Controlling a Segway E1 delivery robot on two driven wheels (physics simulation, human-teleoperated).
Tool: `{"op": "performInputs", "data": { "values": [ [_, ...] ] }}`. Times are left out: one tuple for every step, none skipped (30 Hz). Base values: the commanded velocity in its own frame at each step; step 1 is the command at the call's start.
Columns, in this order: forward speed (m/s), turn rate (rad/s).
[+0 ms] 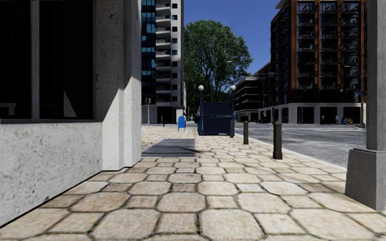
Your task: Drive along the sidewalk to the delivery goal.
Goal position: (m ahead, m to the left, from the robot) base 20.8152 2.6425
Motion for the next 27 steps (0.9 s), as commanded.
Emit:
{"op": "performInputs", "data": {
  "values": [
    [2.0,0.0],
    [2.0,0.0],
    [2.0,0.0],
    [2.0,0.0],
    [2.0,0.0],
    [2.0,0.0],
    [2.0,0.0],
    [2.0,0.0],
    [2.0,0.0],
    [2.0,0.0],
    [2.0,0.0],
    [2.0,0.0],
    [2.0,0.0],
    [2.0,0.0],
    [2.0,0.0],
    [2.0,0.0],
    [2.0,0.0],
    [2.0,0.0],
    [2.0,0.0],
    [2.0,0.0],
    [2.0,0.0],
    [2.0,0.0],
    [2.0,0.0],
    [2.0,0.0],
    [2.0,0.0],
    [2.0,0.0],
    [2.0,0.0]
  ]
}}
